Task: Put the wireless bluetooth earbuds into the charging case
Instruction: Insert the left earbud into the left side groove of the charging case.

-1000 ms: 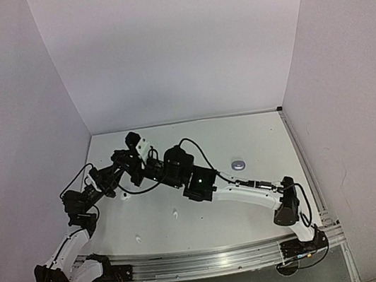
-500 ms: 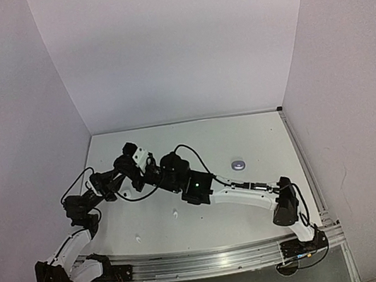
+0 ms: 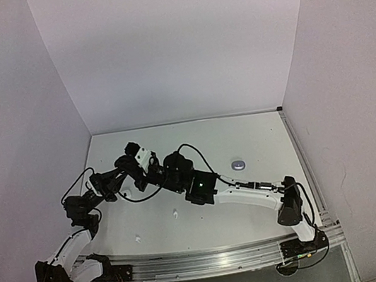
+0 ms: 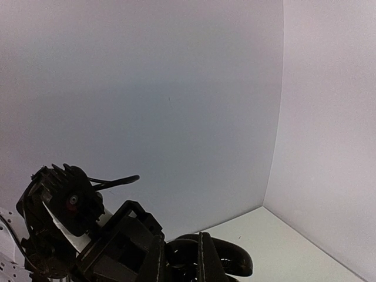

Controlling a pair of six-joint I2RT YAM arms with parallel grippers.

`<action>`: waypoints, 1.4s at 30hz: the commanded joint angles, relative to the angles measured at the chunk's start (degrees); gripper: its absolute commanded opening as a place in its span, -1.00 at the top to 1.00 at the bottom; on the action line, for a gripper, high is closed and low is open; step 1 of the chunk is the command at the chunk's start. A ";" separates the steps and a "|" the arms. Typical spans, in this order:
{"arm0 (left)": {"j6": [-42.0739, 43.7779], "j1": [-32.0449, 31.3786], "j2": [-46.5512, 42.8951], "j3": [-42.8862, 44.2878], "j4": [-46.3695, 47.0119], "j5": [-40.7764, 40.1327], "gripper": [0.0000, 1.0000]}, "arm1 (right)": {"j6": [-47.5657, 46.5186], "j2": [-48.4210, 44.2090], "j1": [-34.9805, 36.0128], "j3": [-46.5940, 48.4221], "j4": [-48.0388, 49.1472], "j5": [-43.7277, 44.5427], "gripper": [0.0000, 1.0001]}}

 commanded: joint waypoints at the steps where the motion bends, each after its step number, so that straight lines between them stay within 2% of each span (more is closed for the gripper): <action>1: -0.88 -0.23 -1.07 -0.57 2.03 -1.10 1.00 | -2.65 -5.27 1.23 -0.36 1.89 0.52 1.00; 19: -0.81 -0.20 -0.85 -0.40 1.92 -1.31 1.00 | -4.33 -2.70 1.19 -1.16 1.33 4.19 1.00; 42: -0.75 -0.17 -0.67 0.09 1.74 -1.57 1.00 | -1.92 1.05 0.39 1.60 -0.94 2.91 1.00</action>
